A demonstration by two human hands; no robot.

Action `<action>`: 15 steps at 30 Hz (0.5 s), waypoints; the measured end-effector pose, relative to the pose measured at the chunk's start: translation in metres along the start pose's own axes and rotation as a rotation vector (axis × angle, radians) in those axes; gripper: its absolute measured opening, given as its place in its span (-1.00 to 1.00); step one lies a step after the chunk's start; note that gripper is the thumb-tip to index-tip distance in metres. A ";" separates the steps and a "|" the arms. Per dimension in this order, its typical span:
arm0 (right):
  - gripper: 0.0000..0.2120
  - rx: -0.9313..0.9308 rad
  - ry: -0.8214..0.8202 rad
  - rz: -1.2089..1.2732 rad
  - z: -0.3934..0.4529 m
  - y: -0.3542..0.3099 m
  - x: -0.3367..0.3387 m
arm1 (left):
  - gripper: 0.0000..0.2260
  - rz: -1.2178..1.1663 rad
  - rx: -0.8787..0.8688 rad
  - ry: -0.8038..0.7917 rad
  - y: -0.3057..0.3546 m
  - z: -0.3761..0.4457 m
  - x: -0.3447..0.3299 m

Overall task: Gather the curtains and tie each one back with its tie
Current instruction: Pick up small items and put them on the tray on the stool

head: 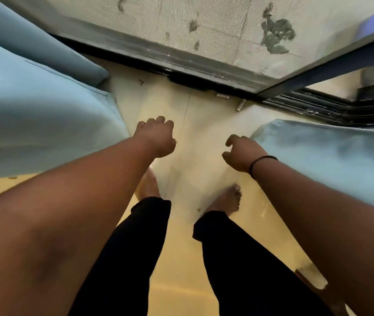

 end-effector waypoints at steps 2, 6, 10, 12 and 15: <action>-0.61 0.013 0.009 -0.024 0.026 -0.004 0.002 | -0.51 -0.025 0.008 0.025 -0.003 0.024 0.000; -0.60 0.035 0.052 -0.070 0.076 -0.006 0.009 | -0.48 -0.039 -0.003 0.062 -0.006 0.073 0.002; -0.60 0.039 0.140 -0.061 0.123 -0.005 0.020 | -0.48 0.021 -0.011 0.090 -0.009 0.124 0.009; -0.59 0.033 0.182 -0.060 0.147 -0.003 0.023 | -0.47 0.056 -0.028 0.123 -0.007 0.149 0.013; -0.60 0.054 0.277 -0.062 0.176 -0.003 0.031 | -0.43 0.116 -0.058 0.151 -0.003 0.182 0.014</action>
Point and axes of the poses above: each hand's wrist, its own z-axis towards the middle knuckle, its own x-axis out of the back of the hand, y = z × x, the point moved 9 cm from there along z, towards the middle knuckle, and after that the axes turned 10 degrees about -y, right-handed, at the moved point
